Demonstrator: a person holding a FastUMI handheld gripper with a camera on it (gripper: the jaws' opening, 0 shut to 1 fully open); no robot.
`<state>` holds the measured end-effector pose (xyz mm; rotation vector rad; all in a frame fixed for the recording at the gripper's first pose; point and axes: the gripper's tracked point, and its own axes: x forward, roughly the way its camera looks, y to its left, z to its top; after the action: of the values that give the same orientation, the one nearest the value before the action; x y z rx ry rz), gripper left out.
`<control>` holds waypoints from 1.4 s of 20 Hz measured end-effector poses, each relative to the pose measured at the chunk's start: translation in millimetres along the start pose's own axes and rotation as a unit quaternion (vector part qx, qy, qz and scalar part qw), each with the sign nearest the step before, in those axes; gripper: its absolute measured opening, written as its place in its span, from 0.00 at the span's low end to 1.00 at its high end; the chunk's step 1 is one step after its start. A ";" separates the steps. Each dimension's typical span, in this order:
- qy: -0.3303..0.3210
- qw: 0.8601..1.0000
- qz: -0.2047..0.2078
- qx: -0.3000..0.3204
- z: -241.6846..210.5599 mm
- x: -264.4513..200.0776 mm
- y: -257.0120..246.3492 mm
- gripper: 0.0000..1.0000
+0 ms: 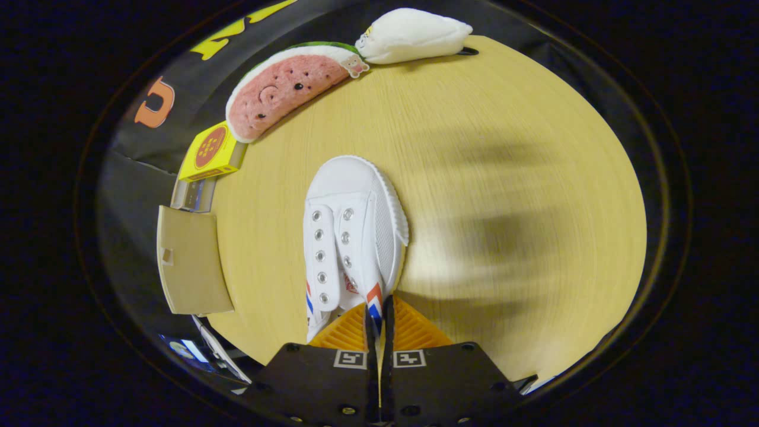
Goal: Open the storage box then place both shoes into the box .Put the left shoe in first, then the right shoe, with the right side of both shoes facing outward in a uniform manner.
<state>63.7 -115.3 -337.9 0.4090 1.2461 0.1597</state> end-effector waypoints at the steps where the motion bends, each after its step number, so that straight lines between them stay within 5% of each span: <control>1: -0.005 1.000 0.008 -0.006 -0.5 -6.0 2.7 0.01; 8: -0.037 0.996 0.067 -0.038 8.2 -74.0 85.7 0.01; 16: -0.042 0.988 0.087 -0.124 17.2 -122.4 232.8 0.01; 22: -0.032 0.974 0.085 -0.206 0.9 -108.6 347.6 0.01; 28: -0.012 0.973 0.071 -0.219 -23.4 -48.2 435.9 0.01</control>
<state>71.1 273.1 -133.1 0.1154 1.1185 0.5398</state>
